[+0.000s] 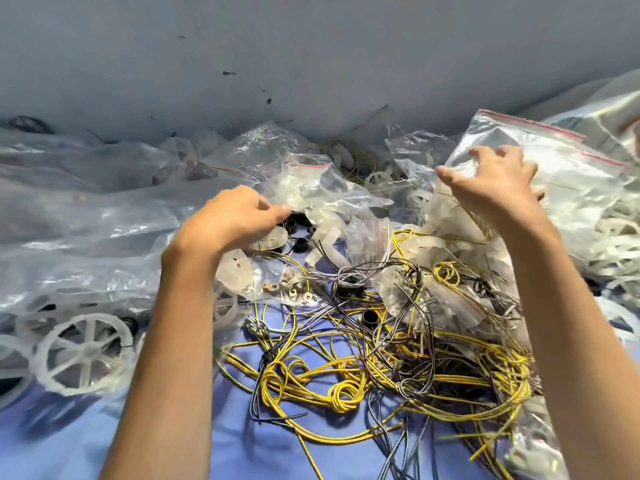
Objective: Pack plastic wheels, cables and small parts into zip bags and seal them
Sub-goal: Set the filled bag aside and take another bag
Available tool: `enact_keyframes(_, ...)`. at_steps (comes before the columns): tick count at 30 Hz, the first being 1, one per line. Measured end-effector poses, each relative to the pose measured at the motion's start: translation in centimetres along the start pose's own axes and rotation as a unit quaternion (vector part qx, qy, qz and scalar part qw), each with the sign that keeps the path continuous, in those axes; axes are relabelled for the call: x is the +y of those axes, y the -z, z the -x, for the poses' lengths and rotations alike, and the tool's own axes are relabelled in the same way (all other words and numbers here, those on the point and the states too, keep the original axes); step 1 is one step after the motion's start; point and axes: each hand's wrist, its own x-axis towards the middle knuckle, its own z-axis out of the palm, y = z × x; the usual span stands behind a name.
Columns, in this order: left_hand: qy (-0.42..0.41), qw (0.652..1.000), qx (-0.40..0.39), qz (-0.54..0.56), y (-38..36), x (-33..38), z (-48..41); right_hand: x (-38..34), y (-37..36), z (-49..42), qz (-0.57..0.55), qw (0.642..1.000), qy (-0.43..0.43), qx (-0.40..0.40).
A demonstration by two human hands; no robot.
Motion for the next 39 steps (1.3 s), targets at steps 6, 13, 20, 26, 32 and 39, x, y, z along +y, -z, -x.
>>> enact_keyframes(6, -0.121, 0.99, -0.075, -0.007, 2.3, 3.1, 3.4, -5.4, 0.5, 4.2, -0.324, 0.916, 0.004, -0.238)
enact_keyframes(13, -0.207, 0.955, -0.213, -0.01, 3.9, 5.3, 6.2, -5.7, -0.6, 5.6, -0.444, 0.878, 0.017, -0.178)
enact_keyframes(20, -0.214, 0.939, -0.237, 0.125, 3.3, 5.9, 6.5, -6.0, 0.1, 6.7, -0.47, 0.85, 0.073, -0.227)
enact_keyframes(26, -0.137, 0.984, -0.014, 0.117, 1.8, 5.5, 4.0, -6.3, 0.6, 7.2, -0.47, 0.828, 0.162, -0.259)
enact_keyframes(32, -0.237, 0.963, 0.126, 0.032, 1.5, 5.6, 3.8, -5.6, 0.6, 6.8, -0.438, 0.84, 0.182, -0.265)
enact_keyframes(39, -0.241, 0.961, 0.11, 0.076, 1.4, 5.7, 4.1, -5.4, 0.6, 6.5, -0.377, 0.884, 0.197, -0.196)
